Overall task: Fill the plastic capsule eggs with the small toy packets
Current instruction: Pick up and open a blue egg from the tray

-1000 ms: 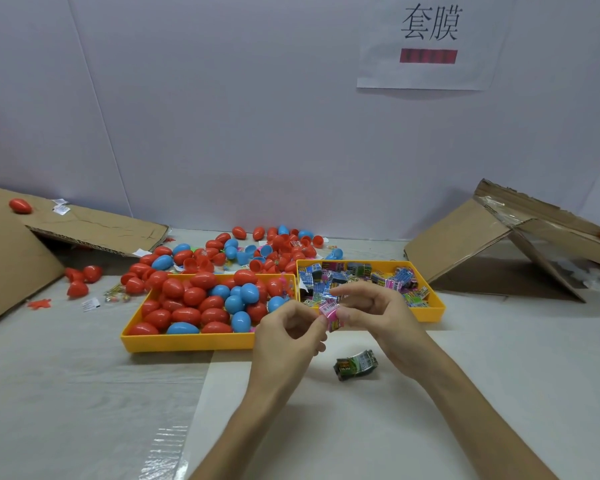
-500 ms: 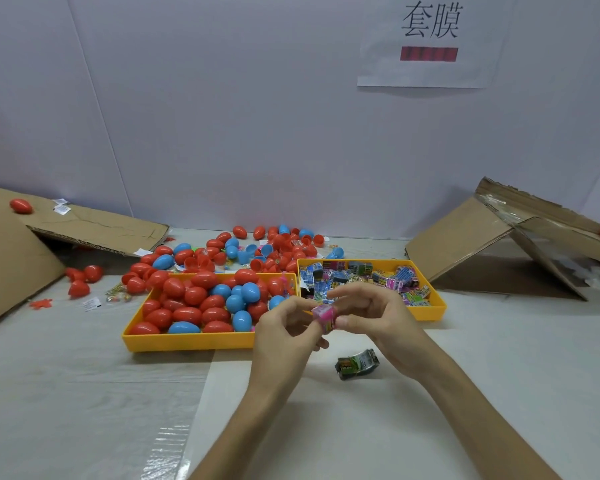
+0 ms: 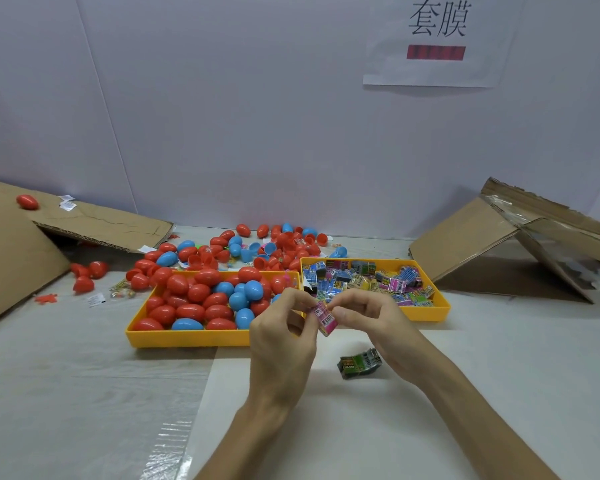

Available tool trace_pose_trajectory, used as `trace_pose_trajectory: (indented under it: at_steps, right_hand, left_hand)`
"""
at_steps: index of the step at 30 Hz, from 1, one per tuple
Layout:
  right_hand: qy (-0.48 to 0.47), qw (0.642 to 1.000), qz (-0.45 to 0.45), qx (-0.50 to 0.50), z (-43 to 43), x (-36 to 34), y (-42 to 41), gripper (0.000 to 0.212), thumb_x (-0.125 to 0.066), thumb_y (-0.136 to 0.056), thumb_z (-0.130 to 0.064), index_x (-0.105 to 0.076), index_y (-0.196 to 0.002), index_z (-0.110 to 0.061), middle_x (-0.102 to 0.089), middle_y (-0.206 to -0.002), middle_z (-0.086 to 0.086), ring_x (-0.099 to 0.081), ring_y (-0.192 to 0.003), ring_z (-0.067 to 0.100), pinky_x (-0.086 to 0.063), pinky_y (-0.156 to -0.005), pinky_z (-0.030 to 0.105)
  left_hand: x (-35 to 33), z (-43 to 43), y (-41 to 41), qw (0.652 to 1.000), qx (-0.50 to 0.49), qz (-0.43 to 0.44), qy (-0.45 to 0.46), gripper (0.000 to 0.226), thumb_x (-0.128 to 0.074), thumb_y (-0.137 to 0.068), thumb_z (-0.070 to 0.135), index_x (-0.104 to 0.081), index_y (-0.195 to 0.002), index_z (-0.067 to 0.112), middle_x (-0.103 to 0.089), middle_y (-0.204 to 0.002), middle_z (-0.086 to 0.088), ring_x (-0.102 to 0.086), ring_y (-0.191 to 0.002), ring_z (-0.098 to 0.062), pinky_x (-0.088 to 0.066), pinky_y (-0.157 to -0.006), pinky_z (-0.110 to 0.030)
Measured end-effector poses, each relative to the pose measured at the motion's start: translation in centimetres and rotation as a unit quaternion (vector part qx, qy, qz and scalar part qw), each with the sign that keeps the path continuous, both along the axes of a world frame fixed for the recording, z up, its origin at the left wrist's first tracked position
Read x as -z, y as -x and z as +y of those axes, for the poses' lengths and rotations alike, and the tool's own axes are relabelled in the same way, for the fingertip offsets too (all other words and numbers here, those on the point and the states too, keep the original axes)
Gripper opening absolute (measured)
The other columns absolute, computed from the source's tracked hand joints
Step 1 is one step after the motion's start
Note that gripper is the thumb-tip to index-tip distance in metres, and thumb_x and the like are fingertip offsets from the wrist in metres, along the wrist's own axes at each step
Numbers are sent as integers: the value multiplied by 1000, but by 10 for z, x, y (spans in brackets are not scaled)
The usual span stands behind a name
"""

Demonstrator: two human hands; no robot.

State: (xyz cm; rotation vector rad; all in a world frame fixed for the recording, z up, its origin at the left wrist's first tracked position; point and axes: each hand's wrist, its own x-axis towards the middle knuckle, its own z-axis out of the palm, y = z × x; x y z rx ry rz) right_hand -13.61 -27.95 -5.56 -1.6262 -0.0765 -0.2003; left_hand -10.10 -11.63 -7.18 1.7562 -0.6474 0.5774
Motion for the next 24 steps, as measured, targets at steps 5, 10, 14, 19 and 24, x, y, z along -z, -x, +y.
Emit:
trace_pose_trajectory:
  at_steps: [5, 10, 14, 19, 24]
  right_hand:
    - [14, 1000, 20, -5, 2, -1, 0, 15, -77, -83, -36, -78, -92, -24, -73, -90, -1, -66, -88, 11, -52, -80, 25]
    - [27, 998, 40, -33, 2, -1, 1, 17, -75, -86, -35, -73, -86, -18, -70, -86, 0, -62, -87, 12, -47, -85, 32]
    - [31, 998, 48, -21, 2, 0, 0, 28, -74, -84, -37, -74, -94, -11, -71, -89, 5, -63, -90, 18, -48, -87, 34]
    - [29, 999, 33, -29, -1, -2, 0, 16, -72, -89, -30, -74, -84, -15, -67, -84, 6, -59, -86, 18, -45, -85, 35]
    - [-6, 1000, 3, -19, -3, -2, 0, 17, -73, -85, -24, -71, -83, -7, -61, -77, 11, -55, -75, 19, -47, -71, 26]
  left_hand:
    - [-1, 0, 2, 1000, -5, -25, -14, 38, -77, -84, -1, -58, -93, 30, -56, -80, 27, -64, -79, -4, -52, -57, -12]
    - [2, 0, 1, 998, -15, -49, -34, 27, -77, -84, -2, -65, -93, 19, -62, -79, 15, -64, -70, -8, -53, -55, -20]
    - [3, 0, 2, 997, -18, -63, -48, 22, -78, -84, -1, -66, -93, 16, -66, -79, 10, -62, -63, -7, -53, -54, -22]
    - [2, 0, 1, 996, -18, -54, -72, 20, -78, -84, 3, -66, -93, 17, -65, -80, 12, -58, -62, 1, -51, -55, -13]
    - [2, 0, -1, 995, -27, -21, -94, 17, -79, -86, 11, -66, -94, 20, -64, -79, 14, -61, -66, -5, -55, -57, -24]
